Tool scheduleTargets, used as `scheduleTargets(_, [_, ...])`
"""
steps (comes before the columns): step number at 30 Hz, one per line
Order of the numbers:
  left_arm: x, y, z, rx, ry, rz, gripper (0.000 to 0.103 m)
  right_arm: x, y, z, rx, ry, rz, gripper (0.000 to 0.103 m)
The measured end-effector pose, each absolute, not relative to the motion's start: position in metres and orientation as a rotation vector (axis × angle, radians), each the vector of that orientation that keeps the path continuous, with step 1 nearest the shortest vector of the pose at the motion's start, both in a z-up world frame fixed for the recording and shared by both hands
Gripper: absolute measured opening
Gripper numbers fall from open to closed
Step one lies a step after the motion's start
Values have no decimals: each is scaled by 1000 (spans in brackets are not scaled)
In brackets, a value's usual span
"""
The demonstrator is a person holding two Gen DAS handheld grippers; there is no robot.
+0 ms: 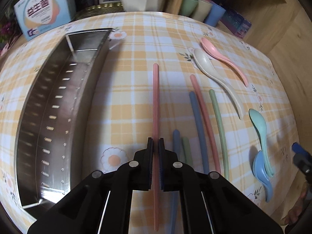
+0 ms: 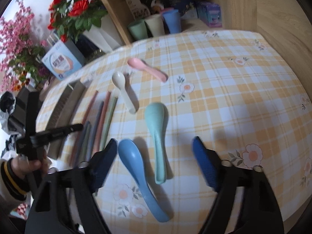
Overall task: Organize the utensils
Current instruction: 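Close the right gripper on the blue spoon handle and lift it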
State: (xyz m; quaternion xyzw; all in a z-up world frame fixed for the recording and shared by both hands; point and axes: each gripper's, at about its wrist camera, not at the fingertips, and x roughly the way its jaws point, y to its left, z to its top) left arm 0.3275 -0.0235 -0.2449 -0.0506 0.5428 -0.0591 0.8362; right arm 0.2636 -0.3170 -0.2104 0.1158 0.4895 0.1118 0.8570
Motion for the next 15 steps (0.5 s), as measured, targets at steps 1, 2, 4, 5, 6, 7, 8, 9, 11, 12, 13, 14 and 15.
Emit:
scheduleTargets(1, [324, -23, -242, -110, 1136, -123, 5, 263, -318, -213, 241, 1038, 233, 69])
scheduleTargets(2, [321, -22, -240, -114, 1128, -122, 5, 263, -319, -214, 238, 1046, 231, 63])
scheduleTargets(4, [315, -23, -233, -117, 1107, -133, 5, 263, -322, -218, 236, 1061, 226, 55])
scheduleTargets(5, [311, -24, -228, -111, 1090, -137, 5, 263, -324, -219, 236, 1067, 222, 52])
scheduleTargets(6, [308, -25, -223, -110, 1076, -142, 5, 263, -325, -221, 237, 1071, 220, 50])
scheduleTargets(7, [304, -24, -220, -111, 1065, -146, 5, 263, -326, -222, 237, 1078, 219, 47])
scheduleTargets(8, [300, -24, -216, -108, 1053, -149, 5, 263, -325, -224, 235, 1082, 222, 43])
scheduleTargets(9, [298, -25, -212, -103, 1041, -151, 5, 264, -324, -226, 230, 1090, 226, 38])
scheduleTargets(11, [292, -27, -206, -93, 1022, -161, 5, 268, -320, -231, 219, 1103, 237, 35])
scheduleTargets(12, [291, -27, -204, -94, 1019, -165, 5, 269, -318, -232, 213, 1109, 242, 31])
scheduleTargets(13, [287, -27, -202, -95, 1012, -170, 5, 272, -313, -235, 196, 1127, 246, 30])
scheduleTargets(14, [284, -28, -200, -98, 1007, -175, 5, 272, -309, -236, 189, 1136, 253, 29])
scheduleTargets(15, [282, -28, -200, -100, 1006, -180, 5, 272, -306, -235, 186, 1139, 263, 29])
